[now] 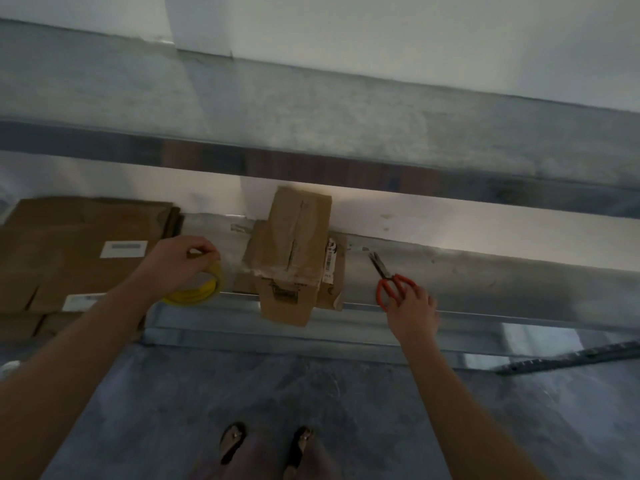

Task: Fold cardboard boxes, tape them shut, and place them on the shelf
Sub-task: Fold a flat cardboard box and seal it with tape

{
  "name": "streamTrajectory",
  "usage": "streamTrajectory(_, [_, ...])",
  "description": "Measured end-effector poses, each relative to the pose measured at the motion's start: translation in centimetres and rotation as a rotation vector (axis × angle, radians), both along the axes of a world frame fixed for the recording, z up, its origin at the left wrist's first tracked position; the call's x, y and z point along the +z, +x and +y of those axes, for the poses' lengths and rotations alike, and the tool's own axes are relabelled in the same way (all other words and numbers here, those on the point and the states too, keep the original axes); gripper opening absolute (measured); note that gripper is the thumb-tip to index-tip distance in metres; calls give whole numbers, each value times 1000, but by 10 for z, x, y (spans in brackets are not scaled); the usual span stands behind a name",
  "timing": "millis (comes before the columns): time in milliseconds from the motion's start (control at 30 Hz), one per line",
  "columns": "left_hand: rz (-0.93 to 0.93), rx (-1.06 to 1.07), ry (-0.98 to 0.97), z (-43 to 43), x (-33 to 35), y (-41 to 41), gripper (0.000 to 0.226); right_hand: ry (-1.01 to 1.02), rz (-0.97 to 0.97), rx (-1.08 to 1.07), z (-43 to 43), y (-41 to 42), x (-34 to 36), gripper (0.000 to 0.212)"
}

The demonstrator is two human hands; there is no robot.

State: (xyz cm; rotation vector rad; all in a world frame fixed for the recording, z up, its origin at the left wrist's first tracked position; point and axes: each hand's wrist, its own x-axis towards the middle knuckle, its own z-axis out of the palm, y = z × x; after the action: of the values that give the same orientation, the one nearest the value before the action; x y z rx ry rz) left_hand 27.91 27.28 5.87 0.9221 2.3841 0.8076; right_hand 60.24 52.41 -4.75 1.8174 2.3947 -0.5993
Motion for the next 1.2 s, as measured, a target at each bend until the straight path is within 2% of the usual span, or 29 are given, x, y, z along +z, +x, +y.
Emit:
streamTrajectory(167, [-12,-48,22,-3,-1,-4,8,208,195,176,-70,-2,25,64])
streamTrajectory(267, [-14,-104,2,-6,-3,-12,7,222,269,287,-131,-34,50,74])
streamTrajectory(333, [-19,-155,-4,-8,-4,-17,8,226,309,326,-159,-65,59,68])
streamTrajectory(467, [-38,-226,-4,-8,-6,-24,10,250,466,220,-188,-133,66,55])
streamTrajectory(667, [-57,-317,-11,-5,-17,-37,12,283,438,-1,-197,-192,48,52])
streamTrajectory(800, [-68,-370,3,-6,-24,-42,12,401,455,-78,-199,-204,35,45])
streamTrajectory(1000, [-6,-405,16,-11,-32,-64,8,506,483,-76,-184,-198,19,37])
streamTrajectory(1100, [-5,-382,21,-17,-35,-79,8,593,489,0,-170,-183,14,35])
streamTrajectory(1200, [4,-406,72,-21,-33,-80,9,591,438,75,-164,-168,19,39])
